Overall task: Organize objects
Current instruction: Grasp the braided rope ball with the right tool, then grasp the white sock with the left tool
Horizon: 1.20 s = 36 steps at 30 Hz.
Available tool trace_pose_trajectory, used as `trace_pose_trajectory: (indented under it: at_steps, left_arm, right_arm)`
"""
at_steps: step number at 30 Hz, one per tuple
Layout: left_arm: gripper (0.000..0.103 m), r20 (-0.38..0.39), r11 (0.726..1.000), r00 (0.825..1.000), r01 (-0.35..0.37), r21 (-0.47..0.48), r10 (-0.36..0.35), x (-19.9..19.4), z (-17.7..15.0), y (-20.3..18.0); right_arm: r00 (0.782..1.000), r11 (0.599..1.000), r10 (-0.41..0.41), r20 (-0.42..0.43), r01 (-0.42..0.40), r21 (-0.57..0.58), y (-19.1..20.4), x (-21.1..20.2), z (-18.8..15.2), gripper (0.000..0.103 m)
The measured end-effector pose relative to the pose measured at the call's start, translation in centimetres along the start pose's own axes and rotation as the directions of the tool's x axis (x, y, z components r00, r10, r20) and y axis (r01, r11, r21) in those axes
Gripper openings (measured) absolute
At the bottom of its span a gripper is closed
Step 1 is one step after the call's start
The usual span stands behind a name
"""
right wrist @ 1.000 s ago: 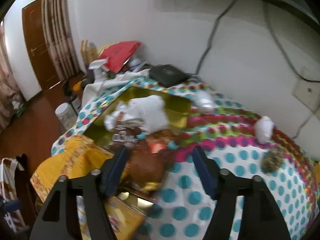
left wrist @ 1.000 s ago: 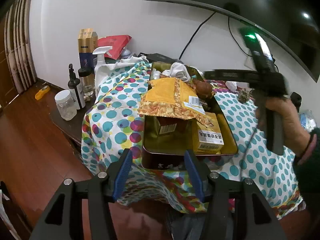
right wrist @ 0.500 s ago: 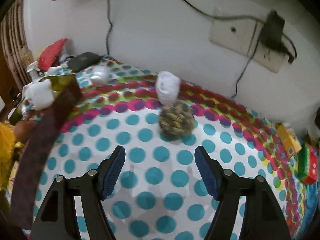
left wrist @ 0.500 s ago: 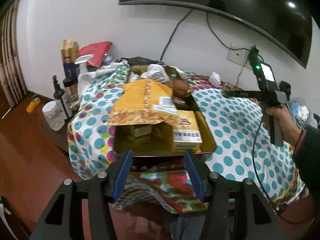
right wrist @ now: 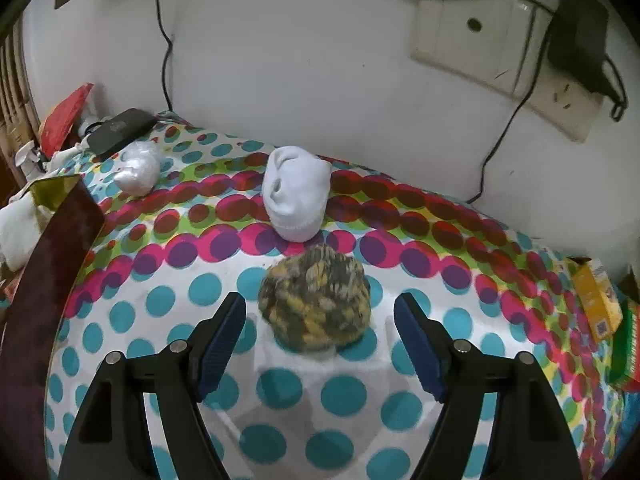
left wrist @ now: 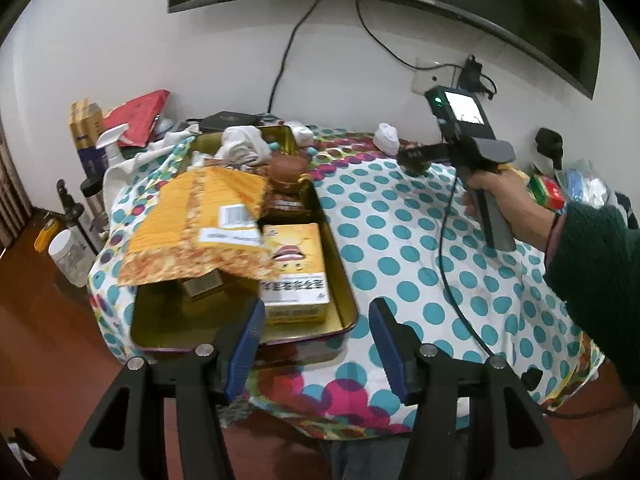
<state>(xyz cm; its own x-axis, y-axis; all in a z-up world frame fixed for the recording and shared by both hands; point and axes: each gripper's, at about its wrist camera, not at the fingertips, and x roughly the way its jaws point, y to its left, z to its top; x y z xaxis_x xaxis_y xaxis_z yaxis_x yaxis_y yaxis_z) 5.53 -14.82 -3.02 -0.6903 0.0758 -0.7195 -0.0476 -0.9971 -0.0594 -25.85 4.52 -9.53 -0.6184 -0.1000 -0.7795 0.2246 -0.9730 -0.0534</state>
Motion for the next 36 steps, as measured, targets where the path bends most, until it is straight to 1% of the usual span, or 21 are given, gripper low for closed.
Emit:
trace_pose_trajectory:
  at_steps: [1,3,4,5,6,7,11,13,17,18,20,22,24,25,27,28,30,33,35,36]
  left_arm:
    - [0.055,-0.002,1.0,1.0,0.001,0.004,-0.001,0.2,0.1,-0.2]
    - [0.055,-0.009,1.0,1.0,0.007,0.009,-0.006,0.7,0.5,-0.8]
    - [0.055,-0.011,1.0,1.0,0.013,0.009,-0.013,1.0,0.7,-1.1]
    - [0.056,-0.012,1.0,1.0,0.023,0.009,-0.023,1.3,0.9,-1.4]
    - [0.056,-0.02,0.999,0.999,0.033,0.008,-0.033,1.8,1.2,-1.9]
    - [0.056,-0.026,0.999,0.999,0.036,0.007,-0.036,2.2,1.5,-2.2]
    - [0.056,-0.037,0.997,0.997,0.072,-0.007,-0.072,3.9,3.0,-4.0]
    - [0.055,-0.025,0.995,0.995,0.095,-0.007,-0.095,4.7,4.0,-5.3]
    - [0.056,-0.017,0.995,0.995,0.094,0.017,-0.094,6.9,6.5,-8.1]
    - [0.056,-0.009,0.994,0.994,0.108,0.018,-0.108,7.5,7.1,-8.7]
    - [0.056,-0.012,0.996,0.996,0.087,0.02,-0.087,8.7,8.5,-9.7]
    - [0.056,-0.002,0.995,0.996,0.091,0.033,-0.091,9.9,9.7,-10.7]
    - [0.056,0.008,0.997,0.998,0.064,0.036,-0.065,11.5,11.1,-11.6]
    - [0.056,0.003,0.997,0.998,0.068,0.045,-0.068,12.5,11.9,-12.1]
    - [0.056,-0.017,0.998,0.999,0.035,0.047,-0.034,14.6,13.4,-12.9]
    - [0.056,-0.02,0.998,0.999,0.04,0.054,-0.039,15.7,14.3,-13.3]
    - [0.056,-0.02,0.999,1.0,0.021,0.042,-0.02,17.3,15.4,-13.5]
    - [0.056,-0.043,0.999,0.998,0.051,0.007,-0.051,20.2,17.0,-13.7]
    - [0.056,-0.044,0.998,0.997,0.063,-0.01,-0.063,22.1,18.0,-13.8]
    - [0.056,-0.032,0.999,0.998,0.046,-0.001,-0.046,23.1,18.7,-13.9]
  right_arm:
    - [1.0,1.0,-0.007,-0.007,0.007,0.004,0.0,0.4,0.1,0.075]
    - [1.0,1.0,0.006,-0.019,-0.006,0.003,-0.1,1.0,0.1,0.073]
    - [1.0,1.0,0.011,-0.023,-0.011,-0.005,-0.2,1.2,0.1,0.069]
    - [1.0,1.0,0.014,-0.028,-0.014,-0.017,-0.1,1.3,0.0,0.057]
    - [0.999,0.999,0.035,-0.025,-0.035,-0.026,-0.2,1.3,-0.1,0.053]
    - [0.999,0.999,0.043,-0.023,-0.043,-0.026,-0.3,1.2,-0.2,0.052]
    - [0.998,0.997,0.06,-0.002,-0.06,-0.045,-1.2,0.1,-1.3,0.052]
    - [0.998,0.997,0.068,0.005,-0.068,-0.045,-2.1,-0.8,-2.0,0.052]
    - [0.997,0.997,0.076,0.01,-0.076,-0.029,-4.8,-3.0,-4.2,0.052]
    - [0.997,0.997,0.071,0.012,-0.071,-0.031,-5.4,-3.6,-4.8,0.052]
    - [0.998,0.997,0.064,0.013,-0.063,-0.035,-6.6,-4.5,-6.0,0.052]
    - [0.997,0.997,0.071,0.006,-0.071,-0.022,-7.8,-5.5,-7.4,0.052]
    - [0.997,0.997,0.073,-0.001,-0.073,-0.018,-8.8,-6.2,-8.7,0.052]
    - [0.997,0.997,0.071,-0.002,-0.071,-0.022,-9.1,-6.5,-9.4,0.052]
    - [0.997,0.997,0.071,0.003,-0.071,-0.026,-9.4,-6.9,-10.2,0.052]
    - [0.997,0.997,0.08,-0.003,-0.08,-0.021,-9.5,-7.0,-10.5,0.052]
    - [0.995,0.995,0.1,0.01,-0.1,0.001,-10.1,-7.4,-10.8,0.052]
    - [0.995,0.995,0.095,0.015,-0.095,0.005,-10.2,-7.5,-10.9,0.052]
    - [0.994,0.994,0.11,0.017,-0.11,0.015,-10.4,-7.5,-10.8,0.052]
    - [0.993,0.993,0.119,0.015,-0.12,0.019,-10.6,-7.5,-10.8,0.052]
